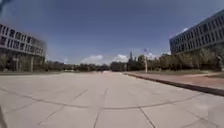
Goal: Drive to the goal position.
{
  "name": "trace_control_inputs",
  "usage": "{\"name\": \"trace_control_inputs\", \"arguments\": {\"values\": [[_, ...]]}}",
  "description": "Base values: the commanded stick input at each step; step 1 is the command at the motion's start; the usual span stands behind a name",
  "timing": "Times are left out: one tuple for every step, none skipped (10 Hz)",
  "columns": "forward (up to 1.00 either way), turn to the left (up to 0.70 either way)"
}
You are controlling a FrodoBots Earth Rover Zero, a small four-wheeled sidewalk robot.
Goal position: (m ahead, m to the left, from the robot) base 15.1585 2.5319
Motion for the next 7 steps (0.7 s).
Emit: {"name": "trace_control_inputs", "arguments": {"values": [[0.70,0.02],[0.70,0.02],[0.70,0.02],[0.70,0.02],[0.70,0.02],[0.70,0.02],[0.70,0.02]]}}
